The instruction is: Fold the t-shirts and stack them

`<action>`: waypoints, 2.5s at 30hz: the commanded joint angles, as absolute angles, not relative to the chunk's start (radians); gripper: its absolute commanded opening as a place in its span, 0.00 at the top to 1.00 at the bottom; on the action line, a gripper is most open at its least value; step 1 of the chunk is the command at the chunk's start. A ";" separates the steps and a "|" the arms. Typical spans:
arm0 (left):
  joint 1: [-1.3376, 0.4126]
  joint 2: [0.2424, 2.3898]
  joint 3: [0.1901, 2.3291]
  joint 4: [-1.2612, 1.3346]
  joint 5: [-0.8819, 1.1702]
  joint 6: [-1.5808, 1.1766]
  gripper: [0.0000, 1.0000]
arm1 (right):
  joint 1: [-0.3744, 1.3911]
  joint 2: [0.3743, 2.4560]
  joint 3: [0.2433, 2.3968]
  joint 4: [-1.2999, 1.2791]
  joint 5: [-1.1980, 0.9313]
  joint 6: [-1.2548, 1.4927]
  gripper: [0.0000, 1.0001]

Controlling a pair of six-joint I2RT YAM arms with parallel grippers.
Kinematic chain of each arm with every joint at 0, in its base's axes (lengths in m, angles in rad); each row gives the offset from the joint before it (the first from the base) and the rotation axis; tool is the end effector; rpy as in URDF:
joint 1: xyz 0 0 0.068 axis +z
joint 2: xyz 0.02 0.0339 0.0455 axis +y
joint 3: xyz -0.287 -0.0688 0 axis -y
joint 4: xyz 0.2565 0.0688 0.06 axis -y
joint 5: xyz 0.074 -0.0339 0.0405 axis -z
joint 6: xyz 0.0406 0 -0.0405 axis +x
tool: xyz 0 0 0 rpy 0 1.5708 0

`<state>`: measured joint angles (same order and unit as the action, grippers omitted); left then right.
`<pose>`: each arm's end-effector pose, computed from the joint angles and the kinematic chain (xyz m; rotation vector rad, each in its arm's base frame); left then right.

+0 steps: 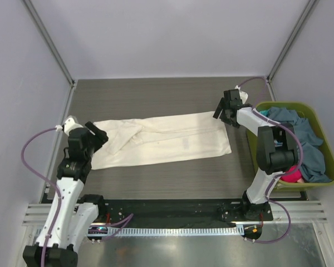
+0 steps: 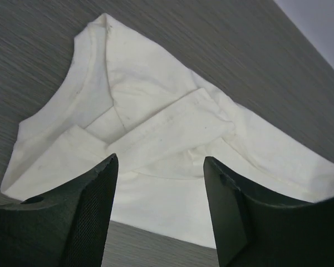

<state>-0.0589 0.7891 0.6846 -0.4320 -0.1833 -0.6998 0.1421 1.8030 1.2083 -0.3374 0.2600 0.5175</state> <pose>0.1772 -0.0030 0.2919 -0.7677 1.9636 -0.2637 0.3971 0.0463 0.2079 0.5628 2.3941 -0.0408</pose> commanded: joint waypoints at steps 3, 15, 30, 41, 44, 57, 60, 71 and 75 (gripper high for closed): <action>-0.061 0.660 0.576 -0.382 -0.272 -0.770 0.34 | 0.187 1.723 1.216 -0.262 0.210 0.520 0.17; -0.103 1.274 0.591 -0.108 -0.133 -0.839 0.44 | 0.350 1.963 1.295 -0.273 0.184 0.469 0.25; -0.184 1.992 1.236 -0.184 -0.120 -0.812 0.49 | 0.927 1.741 0.813 -0.207 0.187 0.897 0.31; -0.304 2.272 2.338 -0.646 0.031 -0.513 0.14 | 1.161 1.609 1.272 -0.620 0.534 0.815 0.17; -0.301 2.145 2.264 -0.649 -0.021 -0.486 0.02 | 1.074 1.585 1.301 -0.635 0.558 0.758 0.14; -0.265 1.277 1.192 -0.509 -0.091 -0.658 0.02 | 0.766 1.960 1.716 -0.512 0.244 0.525 0.16; -0.270 1.155 0.976 -0.471 -0.061 -0.744 0.05 | 0.732 2.078 1.807 -0.517 0.212 0.528 0.17; -0.301 1.089 0.525 -0.221 0.035 -0.850 0.08 | 0.617 2.456 2.105 -0.545 0.069 0.505 0.19; -0.333 1.141 0.413 -0.103 0.069 -0.903 0.09 | 0.574 2.536 2.157 -0.560 0.058 0.483 0.19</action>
<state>-0.3077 1.1103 0.4698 -0.2699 0.0227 -0.8406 0.6147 2.4592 2.1143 -0.5251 0.0776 0.5159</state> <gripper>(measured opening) 0.912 0.808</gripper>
